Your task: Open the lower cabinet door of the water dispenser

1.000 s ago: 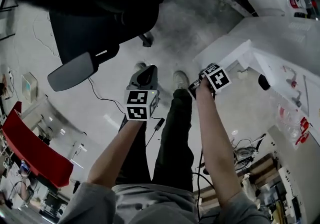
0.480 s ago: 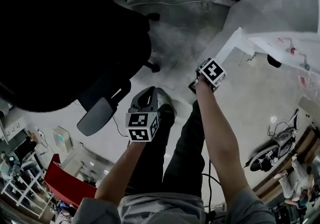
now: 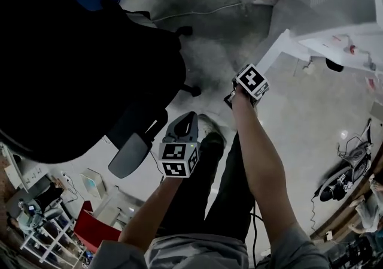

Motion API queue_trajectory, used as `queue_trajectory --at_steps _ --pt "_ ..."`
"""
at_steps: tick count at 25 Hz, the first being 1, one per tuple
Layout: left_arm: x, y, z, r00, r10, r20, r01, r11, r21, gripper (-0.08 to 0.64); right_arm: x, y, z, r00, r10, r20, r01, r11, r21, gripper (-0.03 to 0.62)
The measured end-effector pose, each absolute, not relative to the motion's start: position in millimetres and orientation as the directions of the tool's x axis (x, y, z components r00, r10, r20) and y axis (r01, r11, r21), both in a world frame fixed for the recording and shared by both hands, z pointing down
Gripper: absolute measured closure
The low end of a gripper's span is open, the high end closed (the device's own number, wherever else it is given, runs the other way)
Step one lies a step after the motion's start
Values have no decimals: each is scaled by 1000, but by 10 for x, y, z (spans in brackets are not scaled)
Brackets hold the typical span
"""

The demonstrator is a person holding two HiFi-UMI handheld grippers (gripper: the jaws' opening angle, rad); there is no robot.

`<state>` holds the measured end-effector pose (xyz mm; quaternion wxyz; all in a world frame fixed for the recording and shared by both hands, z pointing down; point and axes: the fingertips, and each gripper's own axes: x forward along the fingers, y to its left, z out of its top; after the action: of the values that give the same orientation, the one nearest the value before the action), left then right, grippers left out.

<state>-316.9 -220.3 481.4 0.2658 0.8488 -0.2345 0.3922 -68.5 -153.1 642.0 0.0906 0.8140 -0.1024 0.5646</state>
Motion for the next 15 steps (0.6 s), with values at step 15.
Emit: queue_trajectory --at_steps 15 --pt "-3075 -2332 4557 614 -159 773 -570 -767 294 549 -871 -1514 6290 224 -234 946 -282 -945 -167 382"
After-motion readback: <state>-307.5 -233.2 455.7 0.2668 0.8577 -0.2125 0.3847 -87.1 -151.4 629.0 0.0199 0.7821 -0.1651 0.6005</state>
